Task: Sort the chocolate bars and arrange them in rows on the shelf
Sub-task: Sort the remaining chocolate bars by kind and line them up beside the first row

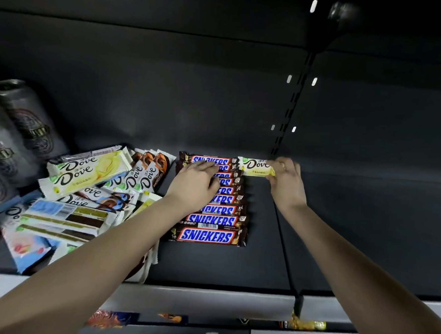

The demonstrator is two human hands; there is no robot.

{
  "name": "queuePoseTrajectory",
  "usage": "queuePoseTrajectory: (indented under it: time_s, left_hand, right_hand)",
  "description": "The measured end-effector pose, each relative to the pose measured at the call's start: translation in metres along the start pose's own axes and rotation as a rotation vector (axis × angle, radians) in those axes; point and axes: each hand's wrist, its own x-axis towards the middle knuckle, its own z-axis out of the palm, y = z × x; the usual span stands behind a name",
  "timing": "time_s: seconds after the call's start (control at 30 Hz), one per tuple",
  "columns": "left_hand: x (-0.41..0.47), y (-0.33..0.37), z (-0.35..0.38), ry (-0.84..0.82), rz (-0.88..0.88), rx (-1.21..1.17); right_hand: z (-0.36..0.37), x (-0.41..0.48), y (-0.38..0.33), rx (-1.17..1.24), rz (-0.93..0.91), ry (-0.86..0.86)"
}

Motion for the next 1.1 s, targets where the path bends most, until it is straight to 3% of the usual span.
queuePoseTrajectory:
  time_s: [0.37, 0.57, 0.77, 1.1]
  left_hand:
    - [0.000, 0.002, -0.007, -0.028, -0.010, -0.070]
    - [-0.010, 0.005, -0.020, 0.022, -0.019, -0.138]
    - [-0.030, -0.009, -0.032, 0.062, -0.032, -0.084]
    - [-0.083, -0.067, -0.065, 0.161, -0.204, -0.038]
  right_hand:
    - [0.001, -0.012, -0.007, -0.136, -0.037, 0.088]
    - [-0.012, -0.018, -0.026, -0.082, -0.083, 0.082]
    - [-0.021, -0.015, -0.076, 0.000, -0.166, 0.109]
    - [-0.003, -0.012, -0.174, 0.122, -0.361, 0.072]
